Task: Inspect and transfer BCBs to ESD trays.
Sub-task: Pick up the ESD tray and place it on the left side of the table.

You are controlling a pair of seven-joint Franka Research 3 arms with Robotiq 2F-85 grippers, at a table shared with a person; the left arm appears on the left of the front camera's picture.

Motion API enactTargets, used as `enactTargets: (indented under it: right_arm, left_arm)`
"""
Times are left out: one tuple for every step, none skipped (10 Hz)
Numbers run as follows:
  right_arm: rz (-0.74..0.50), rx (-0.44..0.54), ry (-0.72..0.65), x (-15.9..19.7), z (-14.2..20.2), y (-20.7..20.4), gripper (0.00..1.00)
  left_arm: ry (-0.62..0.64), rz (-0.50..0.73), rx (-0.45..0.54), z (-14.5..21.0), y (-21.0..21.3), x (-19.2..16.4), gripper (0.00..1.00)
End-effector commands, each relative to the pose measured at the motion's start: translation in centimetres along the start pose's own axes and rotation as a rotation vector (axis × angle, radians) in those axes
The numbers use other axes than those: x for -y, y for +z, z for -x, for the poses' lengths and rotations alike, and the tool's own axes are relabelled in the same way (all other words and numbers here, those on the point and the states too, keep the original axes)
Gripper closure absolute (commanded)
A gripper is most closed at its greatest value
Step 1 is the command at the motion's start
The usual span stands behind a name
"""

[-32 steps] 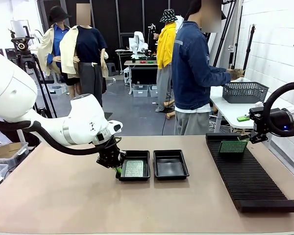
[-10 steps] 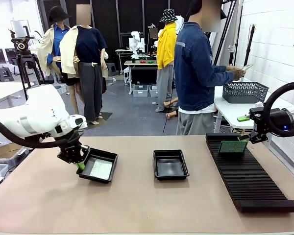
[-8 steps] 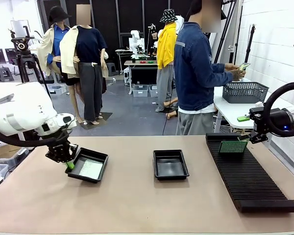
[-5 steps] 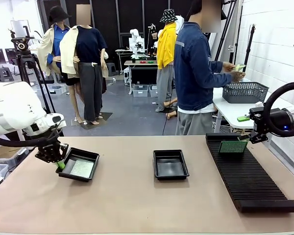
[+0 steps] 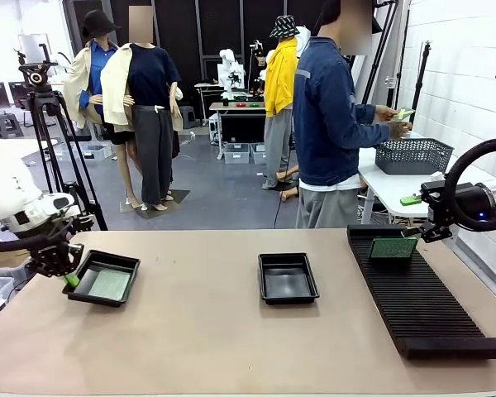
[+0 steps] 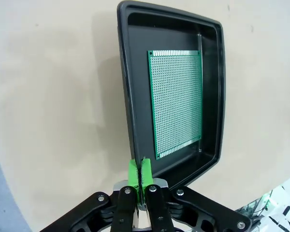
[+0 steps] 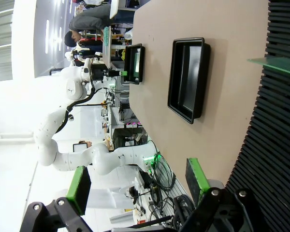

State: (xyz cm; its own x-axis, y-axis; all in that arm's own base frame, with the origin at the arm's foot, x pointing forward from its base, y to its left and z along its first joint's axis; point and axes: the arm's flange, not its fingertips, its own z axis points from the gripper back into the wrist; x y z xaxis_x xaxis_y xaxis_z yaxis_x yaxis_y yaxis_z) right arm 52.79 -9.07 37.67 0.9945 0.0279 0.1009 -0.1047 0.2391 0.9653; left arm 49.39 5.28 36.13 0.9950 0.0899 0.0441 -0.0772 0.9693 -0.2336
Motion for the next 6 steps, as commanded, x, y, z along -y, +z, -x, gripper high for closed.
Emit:
enactTargets:
  right_arm:
    - [-0.003, 0.015, -0.012, -0.1, 0.0, -0.2, 0.00]
    - [-0.003, 0.015, -0.012, -0.1, 0.0, -0.2, 0.00]
    - [-0.003, 0.015, -0.012, -0.1, 0.0, -0.2, 0.00]
    - [-0.003, 0.015, -0.012, -0.1, 0.0, -0.2, 0.00]
    - [-0.003, 0.015, -0.012, -0.1, 0.0, -0.2, 0.00]
    - [-0.003, 0.015, -0.012, -0.1, 0.0, -0.2, 0.00]
  left_arm:
    - [-0.039, 0.021, 0.008, 0.5, 0.6, -2.5, 1.00]
    - [-0.052, 0.027, 0.009, 0.4, 0.8, -3.7, 1.00]
    - [-0.060, 0.046, 0.014, 0.1, 1.1, -5.1, 1.00]
    - [-0.068, 0.059, -0.010, -0.4, 1.1, -6.3, 1.00]
    - [-0.054, 0.066, -0.017, -1.1, 1.1, -7.6, 1.00]
    - [-0.026, 0.077, -0.016, -1.6, 1.2, -8.7, 1.00]
